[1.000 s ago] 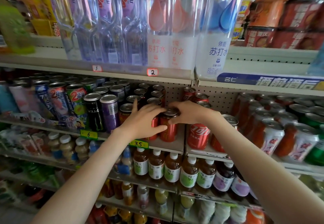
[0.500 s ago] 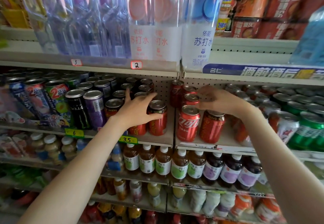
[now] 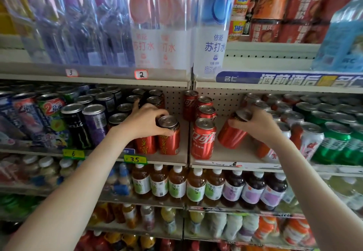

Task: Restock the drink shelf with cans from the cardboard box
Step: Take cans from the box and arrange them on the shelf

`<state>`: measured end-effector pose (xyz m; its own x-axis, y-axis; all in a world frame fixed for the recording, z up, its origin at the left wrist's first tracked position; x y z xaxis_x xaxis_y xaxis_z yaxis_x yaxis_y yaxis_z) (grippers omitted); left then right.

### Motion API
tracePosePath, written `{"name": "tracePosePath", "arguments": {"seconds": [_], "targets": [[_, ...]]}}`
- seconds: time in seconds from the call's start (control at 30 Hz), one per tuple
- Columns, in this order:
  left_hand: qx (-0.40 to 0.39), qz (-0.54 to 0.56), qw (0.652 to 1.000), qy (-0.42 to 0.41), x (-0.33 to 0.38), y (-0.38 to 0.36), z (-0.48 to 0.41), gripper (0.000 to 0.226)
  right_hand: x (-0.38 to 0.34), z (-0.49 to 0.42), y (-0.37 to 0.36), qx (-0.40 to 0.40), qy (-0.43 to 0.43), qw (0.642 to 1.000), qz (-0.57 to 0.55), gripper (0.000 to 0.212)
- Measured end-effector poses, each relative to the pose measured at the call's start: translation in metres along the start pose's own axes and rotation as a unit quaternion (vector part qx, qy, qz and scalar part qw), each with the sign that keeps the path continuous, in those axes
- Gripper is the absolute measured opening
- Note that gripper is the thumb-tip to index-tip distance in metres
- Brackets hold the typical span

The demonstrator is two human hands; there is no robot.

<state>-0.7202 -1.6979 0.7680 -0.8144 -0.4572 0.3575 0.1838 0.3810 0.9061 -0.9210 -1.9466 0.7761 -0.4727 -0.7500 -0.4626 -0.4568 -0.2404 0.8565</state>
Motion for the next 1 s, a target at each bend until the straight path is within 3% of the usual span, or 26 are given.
{"name": "tracePosePath", "arguments": {"seconds": [0.23, 0.37, 0.53, 0.67, 0.9, 1.0], "targets": [[0.000, 0.016, 1.000, 0.000, -0.003, -0.001, -0.001, 0.049, -0.024, 0.009, 0.033, 0.125, 0.017, 0.977, -0.174, 0.038], [-0.001, 0.007, 1.000, -0.004, 0.003, 0.001, 0.002, 0.049, -0.039, 0.007, 0.028, 0.116, 0.036, 0.960, -0.252, 0.025], [0.010, 0.011, 1.000, 0.013, 0.004, 0.000, 0.007, 0.056, -0.067, -0.004, 0.008, 0.080, 0.091, 0.939, -0.323, 0.033], [0.027, 0.046, 0.997, 0.051, 0.006, -0.001, 0.009, 0.082, -0.093, -0.020, -0.007, 0.025, 0.109, 0.939, -0.325, 0.029], [0.017, 0.095, 0.994, 0.043, 0.002, -0.004, 0.010, 0.078, -0.115, -0.045, -0.031, -0.058, 0.150, 0.963, -0.215, 0.040], [0.014, 0.098, 0.994, 0.046, 0.002, -0.004, 0.009, 0.075, -0.131, -0.051, -0.030, -0.136, 0.128, 0.969, -0.161, 0.033]]}}
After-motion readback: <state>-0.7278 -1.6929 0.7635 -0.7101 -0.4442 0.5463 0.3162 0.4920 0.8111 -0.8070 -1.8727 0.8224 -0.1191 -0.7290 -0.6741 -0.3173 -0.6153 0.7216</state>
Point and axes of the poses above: each hand's wrist, its own z-axis away from the middle knuckle, its own y-axis out of the back of the hand, x = y × z, the point moved 1 cm from there along -z, towards the middle knuckle, and after that the axes turned 11 degrees about z, right-handed, at the moved point
